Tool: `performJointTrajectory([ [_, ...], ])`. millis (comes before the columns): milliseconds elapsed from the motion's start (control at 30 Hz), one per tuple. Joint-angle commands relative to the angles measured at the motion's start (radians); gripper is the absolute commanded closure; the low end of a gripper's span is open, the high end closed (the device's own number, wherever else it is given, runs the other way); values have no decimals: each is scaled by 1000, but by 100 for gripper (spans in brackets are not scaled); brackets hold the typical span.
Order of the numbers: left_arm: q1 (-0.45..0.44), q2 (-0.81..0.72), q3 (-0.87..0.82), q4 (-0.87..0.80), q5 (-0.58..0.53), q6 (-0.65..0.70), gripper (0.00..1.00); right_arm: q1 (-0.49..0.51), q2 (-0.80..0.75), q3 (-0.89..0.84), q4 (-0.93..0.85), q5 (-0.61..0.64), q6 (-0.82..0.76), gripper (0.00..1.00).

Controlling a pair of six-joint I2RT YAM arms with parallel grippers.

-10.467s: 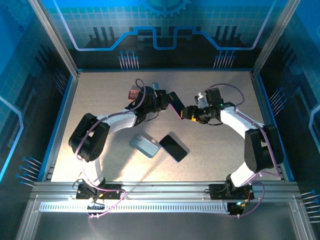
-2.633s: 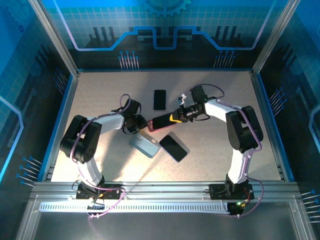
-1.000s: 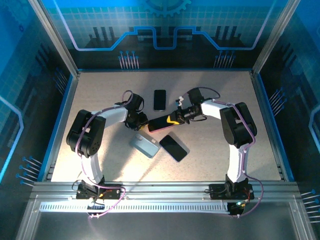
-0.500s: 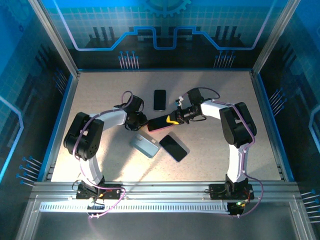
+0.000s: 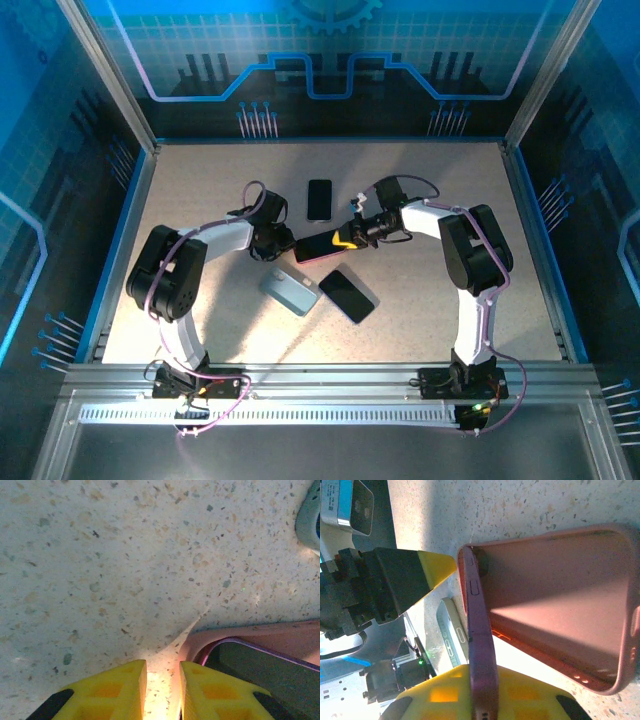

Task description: Put the phone into the phone case

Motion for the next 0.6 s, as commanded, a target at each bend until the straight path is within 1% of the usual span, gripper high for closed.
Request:
performJointTrajectory([
  [0, -6, -51, -18, -40, -41, 14, 76, 13, 21, -23, -7, 58, 10, 100],
  [167, -6, -47, -19, -54, -42, 13, 76, 13, 24, -22, -6, 56, 11, 100],
  [567, -21, 50, 36, -22, 2, 3, 76, 13, 24, -22, -10, 56, 11, 100],
])
